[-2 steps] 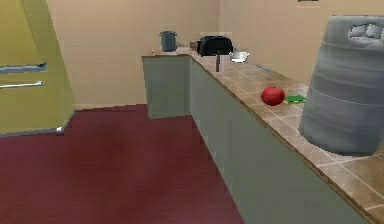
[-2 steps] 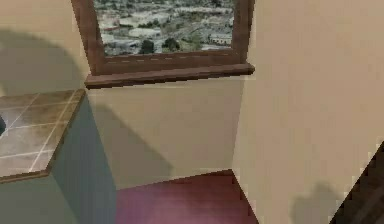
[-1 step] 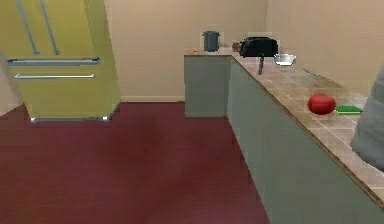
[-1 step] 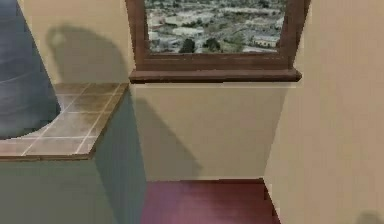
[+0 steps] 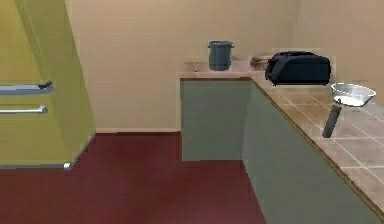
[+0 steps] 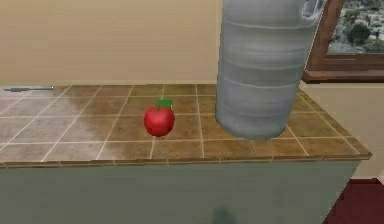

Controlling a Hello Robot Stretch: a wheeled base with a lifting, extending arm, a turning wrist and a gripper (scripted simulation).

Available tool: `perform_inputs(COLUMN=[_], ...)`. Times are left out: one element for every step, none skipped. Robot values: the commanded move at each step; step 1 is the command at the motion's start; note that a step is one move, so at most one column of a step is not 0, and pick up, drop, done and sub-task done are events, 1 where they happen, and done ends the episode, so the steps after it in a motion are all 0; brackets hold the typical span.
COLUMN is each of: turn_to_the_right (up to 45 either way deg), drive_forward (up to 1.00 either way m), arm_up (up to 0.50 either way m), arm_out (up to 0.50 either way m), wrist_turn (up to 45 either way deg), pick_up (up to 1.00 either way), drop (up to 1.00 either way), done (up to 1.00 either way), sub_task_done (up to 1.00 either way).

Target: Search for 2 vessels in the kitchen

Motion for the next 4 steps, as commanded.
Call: perform_inputs(turn_to_the_right=[-3.0,0.0,-12.0,-3.0], drive_forward=[0.00,1.00,0.00,0.00], arm_up=[0.00,0.00,0.00,0.00], arm_out=[0.00,0.00,0.00,0.00], wrist_turn=[0.0,0.0,0.0,0.0], pick_up=[0.00,0.00,0.00,0.00], drop=[0.00,0.00,0.00,0.00], done=[0.00,0.00,0.00,0.00], sub_task_done=[0.00,0.00,0.00,0.00])
